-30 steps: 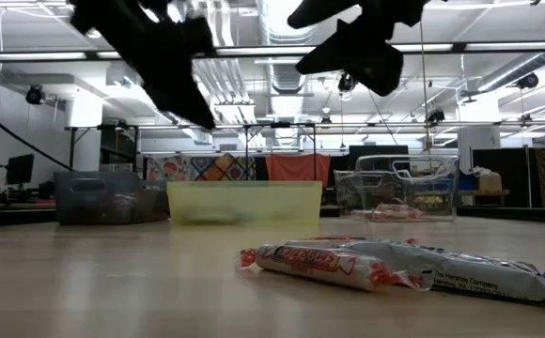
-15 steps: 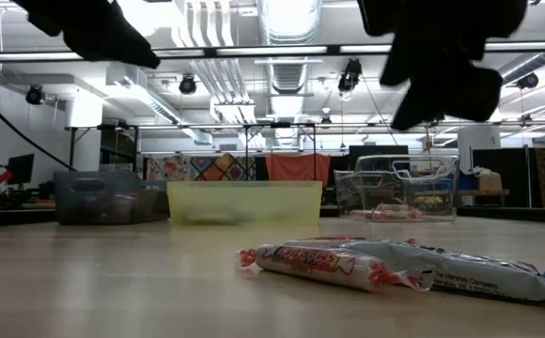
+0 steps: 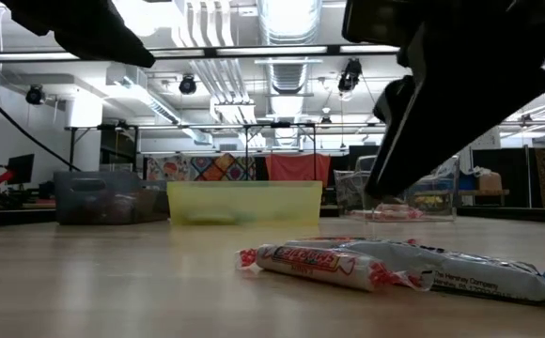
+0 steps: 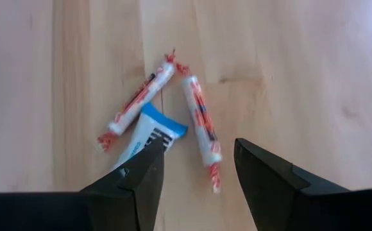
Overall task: Sort candy
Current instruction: Put the orange candy into the transparent bin
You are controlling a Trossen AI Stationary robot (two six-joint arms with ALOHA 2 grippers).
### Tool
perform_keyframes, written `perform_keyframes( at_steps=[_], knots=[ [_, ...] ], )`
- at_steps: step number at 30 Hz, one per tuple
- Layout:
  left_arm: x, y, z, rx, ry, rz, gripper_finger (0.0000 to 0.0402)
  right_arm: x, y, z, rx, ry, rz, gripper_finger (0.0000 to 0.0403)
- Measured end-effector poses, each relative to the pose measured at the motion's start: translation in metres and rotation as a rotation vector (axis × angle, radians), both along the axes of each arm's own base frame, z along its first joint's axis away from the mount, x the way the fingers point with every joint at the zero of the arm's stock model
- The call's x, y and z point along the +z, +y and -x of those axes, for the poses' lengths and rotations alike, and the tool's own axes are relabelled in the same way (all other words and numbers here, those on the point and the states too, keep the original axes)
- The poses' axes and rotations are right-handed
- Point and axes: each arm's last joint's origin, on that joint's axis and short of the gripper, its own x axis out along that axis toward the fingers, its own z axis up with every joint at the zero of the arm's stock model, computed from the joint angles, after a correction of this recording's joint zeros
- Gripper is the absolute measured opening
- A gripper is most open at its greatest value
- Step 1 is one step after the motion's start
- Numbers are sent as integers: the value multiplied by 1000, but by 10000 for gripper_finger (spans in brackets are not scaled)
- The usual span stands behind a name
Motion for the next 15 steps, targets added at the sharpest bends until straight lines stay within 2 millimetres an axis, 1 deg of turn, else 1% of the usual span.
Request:
perform_keyframes(
  at_steps=[2,6,13,15],
  knots=[
    [0,-1,0,-2,-1,0,143,-2,0,-3,14,-4,29,176],
    [0,-2,1,-7,-1,5,143,-14,1,-8,50,-7,59,157],
    [0,-5,3,-6,-6,26,143,-35,-2,-12,48,34,98,120],
    [0,-5,2,-6,-12,32,143,-38,-3,-13,55,34,107,106]
  ],
)
